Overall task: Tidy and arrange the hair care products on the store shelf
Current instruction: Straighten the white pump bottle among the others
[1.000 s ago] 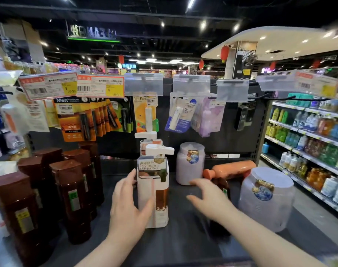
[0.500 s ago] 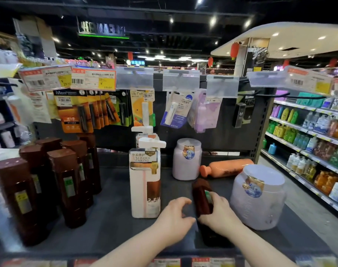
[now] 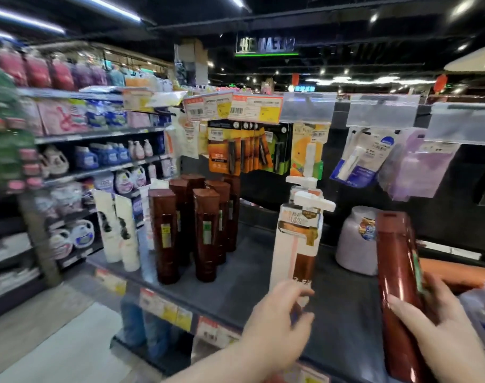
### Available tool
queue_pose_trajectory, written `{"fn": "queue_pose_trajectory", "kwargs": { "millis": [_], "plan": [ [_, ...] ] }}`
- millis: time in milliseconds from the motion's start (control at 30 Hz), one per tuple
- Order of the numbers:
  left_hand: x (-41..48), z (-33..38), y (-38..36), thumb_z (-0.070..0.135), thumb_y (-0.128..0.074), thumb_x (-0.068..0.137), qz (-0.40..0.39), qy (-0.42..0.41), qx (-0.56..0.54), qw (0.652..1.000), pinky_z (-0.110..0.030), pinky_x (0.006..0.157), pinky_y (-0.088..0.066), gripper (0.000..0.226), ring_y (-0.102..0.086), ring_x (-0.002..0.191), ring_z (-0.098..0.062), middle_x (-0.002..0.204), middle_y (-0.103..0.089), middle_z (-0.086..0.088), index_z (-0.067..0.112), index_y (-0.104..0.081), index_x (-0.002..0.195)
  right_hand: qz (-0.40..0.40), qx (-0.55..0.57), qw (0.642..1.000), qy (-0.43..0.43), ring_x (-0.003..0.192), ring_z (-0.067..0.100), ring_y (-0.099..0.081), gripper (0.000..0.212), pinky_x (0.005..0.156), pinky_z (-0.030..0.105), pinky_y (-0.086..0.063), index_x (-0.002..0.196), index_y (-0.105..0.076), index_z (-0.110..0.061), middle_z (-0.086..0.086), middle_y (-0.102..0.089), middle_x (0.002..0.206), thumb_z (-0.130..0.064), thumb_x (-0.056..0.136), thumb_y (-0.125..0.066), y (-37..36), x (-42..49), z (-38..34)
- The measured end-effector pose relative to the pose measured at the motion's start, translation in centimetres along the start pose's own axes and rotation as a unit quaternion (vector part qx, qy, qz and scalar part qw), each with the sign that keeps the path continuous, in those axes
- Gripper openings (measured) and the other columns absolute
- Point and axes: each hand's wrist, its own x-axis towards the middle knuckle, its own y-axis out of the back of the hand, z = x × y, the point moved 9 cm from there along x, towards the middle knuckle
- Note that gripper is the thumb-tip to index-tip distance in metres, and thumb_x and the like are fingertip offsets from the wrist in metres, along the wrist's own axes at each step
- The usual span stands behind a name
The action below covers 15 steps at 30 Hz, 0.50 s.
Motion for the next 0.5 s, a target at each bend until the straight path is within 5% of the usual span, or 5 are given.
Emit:
{"fn": "queue_pose_trajectory", "kwargs": {
  "millis": [67, 167, 233, 367, 500],
  "plan": [
    [-0.2, -1.0, 2.5, 0.02, -0.055, 0.086, 0.041, 0.003, 0.007, 0.999, -0.014, 0.087, -0.043, 0.025, -0.052, 0.09, -0.001, 0.099, -0.045, 0.026, 0.031, -0.052, 0.109, -0.051, 0.051, 0.997, 0.027, 0.103, 0.016, -0.06, 0.073, 0.082, 0.022, -0.054, 0.136, -0.045, -0.022, -0.002, -0.064, 0.117, -0.003, 0.071, -0.074, -2.5, -0.6, -1.9],
    [-0.3, -2.5, 6.5, 0.013, -0.056, 0.087, 0.099, 0.012, 0.02, 0.995, -0.013, 0.084, -0.044, 0.03, -0.053, 0.092, 0.0, 0.101, -0.05, 0.022, 0.039, -0.049, 0.098, -0.139, 0.098, 0.984, 0.06, 0.078, 0.001, -0.068, 0.051, 0.058, 0.009, -0.052, 0.104, -0.059, -0.024, -0.011, -0.074, 0.087, 0.005, 0.066, -0.074, -7.2, -1.7, -4.5],
    [-0.6, -3.7, 9.1, 0.011, -0.057, 0.086, 0.131, 0.025, 0.019, 0.991, -0.01, 0.08, -0.044, 0.033, -0.054, 0.09, 0.001, 0.1, -0.054, 0.017, 0.042, -0.047, 0.094, -0.182, 0.083, 0.976, 0.09, 0.077, 0.0, -0.069, 0.055, 0.063, 0.014, -0.054, 0.098, -0.056, -0.03, -0.01, -0.073, 0.085, 0.006, 0.064, -0.078, -11.1, -2.6, -5.8],
    [-1.9, -5.9, 14.7, 0.004, -0.059, 0.084, 0.192, 0.039, 0.024, 0.98, -0.005, 0.071, -0.042, 0.037, -0.053, 0.085, 0.003, 0.093, -0.057, 0.013, 0.039, -0.051, 0.089, -0.198, 0.002, 0.973, 0.117, 0.101, 0.006, -0.062, 0.069, 0.091, 0.033, -0.051, 0.102, -0.045, -0.05, -0.015, -0.062, 0.106, -0.028, 0.052, -0.087, -18.4, -3.7, -6.4],
    [-3.2, -8.4, 20.0, 0.003, -0.063, 0.081, 0.246, 0.067, 0.028, 0.966, -0.01, 0.064, -0.043, 0.034, -0.054, 0.077, -0.004, 0.088, -0.055, 0.006, 0.035, -0.052, 0.086, -0.243, -0.025, 0.961, 0.131, 0.099, -0.007, -0.053, 0.07, 0.087, 0.014, -0.047, 0.113, -0.035, -0.044, -0.025, -0.055, 0.106, -0.02, 0.066, -0.082, -25.1, -4.8, -6.8]
  ]
}}
